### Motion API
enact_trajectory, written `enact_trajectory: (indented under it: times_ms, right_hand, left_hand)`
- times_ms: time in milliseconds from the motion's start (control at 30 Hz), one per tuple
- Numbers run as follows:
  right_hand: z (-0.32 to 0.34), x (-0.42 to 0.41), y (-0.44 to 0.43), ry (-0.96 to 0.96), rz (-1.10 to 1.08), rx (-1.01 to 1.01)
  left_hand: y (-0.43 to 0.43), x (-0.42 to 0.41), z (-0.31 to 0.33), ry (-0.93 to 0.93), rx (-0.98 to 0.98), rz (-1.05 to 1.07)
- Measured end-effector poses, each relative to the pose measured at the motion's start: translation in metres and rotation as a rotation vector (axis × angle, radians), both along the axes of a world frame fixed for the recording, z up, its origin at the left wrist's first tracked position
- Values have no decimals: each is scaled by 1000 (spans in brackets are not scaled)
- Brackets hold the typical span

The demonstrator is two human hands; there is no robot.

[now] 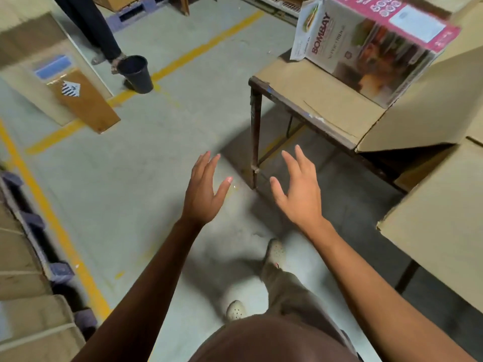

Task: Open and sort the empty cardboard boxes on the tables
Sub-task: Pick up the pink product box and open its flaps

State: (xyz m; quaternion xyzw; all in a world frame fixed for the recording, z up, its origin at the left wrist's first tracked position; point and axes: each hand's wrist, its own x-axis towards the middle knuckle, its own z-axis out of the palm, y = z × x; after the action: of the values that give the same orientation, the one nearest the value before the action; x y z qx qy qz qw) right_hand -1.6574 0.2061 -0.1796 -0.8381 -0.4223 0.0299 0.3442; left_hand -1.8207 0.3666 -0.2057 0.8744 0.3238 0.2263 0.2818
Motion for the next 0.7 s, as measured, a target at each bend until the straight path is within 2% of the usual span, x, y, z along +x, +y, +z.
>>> enact_trajectory:
  times_ms: [200,367,600,700]
  right_hand:
    - [26,91,70,37,-81,135]
    - [69,176,109,22,-234,256]
    - [115,267,134,-25,-389,265]
    - [126,303,141,-27,-444,239]
  left_hand:
    - [68,120,33,-50,47,-62]
    - [108,235,79,-69,46,-166]
    - [148,363,129,-91,114,-226]
    - [162,404,144,-110,85,-262]
